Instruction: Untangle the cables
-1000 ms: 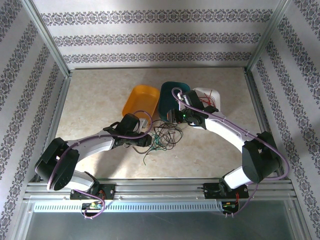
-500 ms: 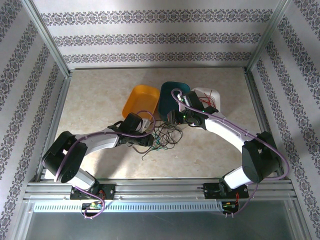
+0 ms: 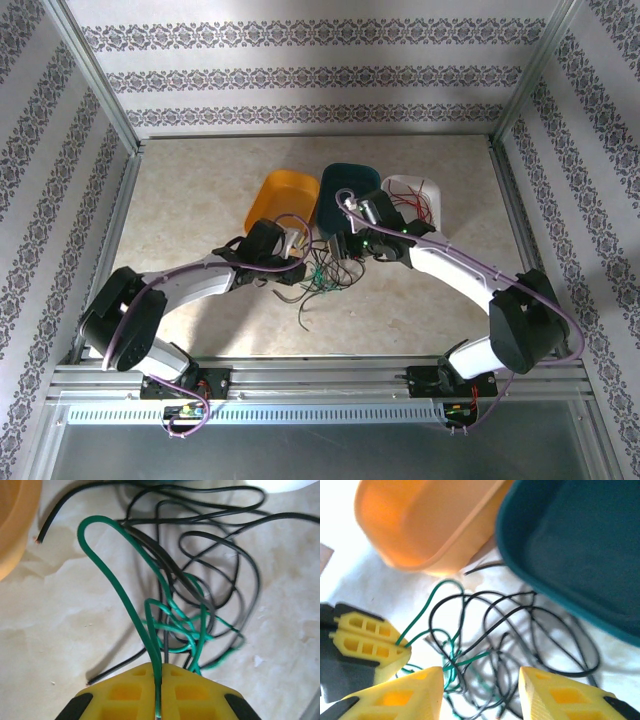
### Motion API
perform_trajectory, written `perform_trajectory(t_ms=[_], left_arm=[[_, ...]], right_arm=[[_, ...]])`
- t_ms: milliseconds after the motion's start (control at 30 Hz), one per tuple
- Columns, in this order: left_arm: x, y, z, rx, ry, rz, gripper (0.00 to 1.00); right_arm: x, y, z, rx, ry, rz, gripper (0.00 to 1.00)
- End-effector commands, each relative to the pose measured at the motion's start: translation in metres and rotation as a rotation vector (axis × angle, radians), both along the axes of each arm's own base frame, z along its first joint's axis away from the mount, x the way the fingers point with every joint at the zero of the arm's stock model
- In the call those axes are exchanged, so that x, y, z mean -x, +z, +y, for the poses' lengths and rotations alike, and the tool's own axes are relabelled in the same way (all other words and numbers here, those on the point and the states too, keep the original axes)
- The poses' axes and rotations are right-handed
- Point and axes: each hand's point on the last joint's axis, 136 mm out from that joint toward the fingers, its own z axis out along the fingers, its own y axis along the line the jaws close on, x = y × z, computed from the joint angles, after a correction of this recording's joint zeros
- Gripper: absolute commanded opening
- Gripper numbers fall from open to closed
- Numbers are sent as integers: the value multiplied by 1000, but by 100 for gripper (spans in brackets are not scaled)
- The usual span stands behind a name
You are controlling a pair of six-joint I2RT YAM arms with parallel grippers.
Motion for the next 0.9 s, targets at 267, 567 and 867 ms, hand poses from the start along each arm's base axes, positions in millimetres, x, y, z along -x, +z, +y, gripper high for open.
perform_trajectory(t_ms=[267,567,867], left_arm=[[8,39,-11,122,-81,-116,9],[13,40,-12,127,-110,-118,9],[15,44,-10,151,-107,-162,8]], right_arm=[[17,-16,35,-9,163,37,46],[1,1,47,-51,168,-20,46],[-17,-1,53,-54,155,-22,47]])
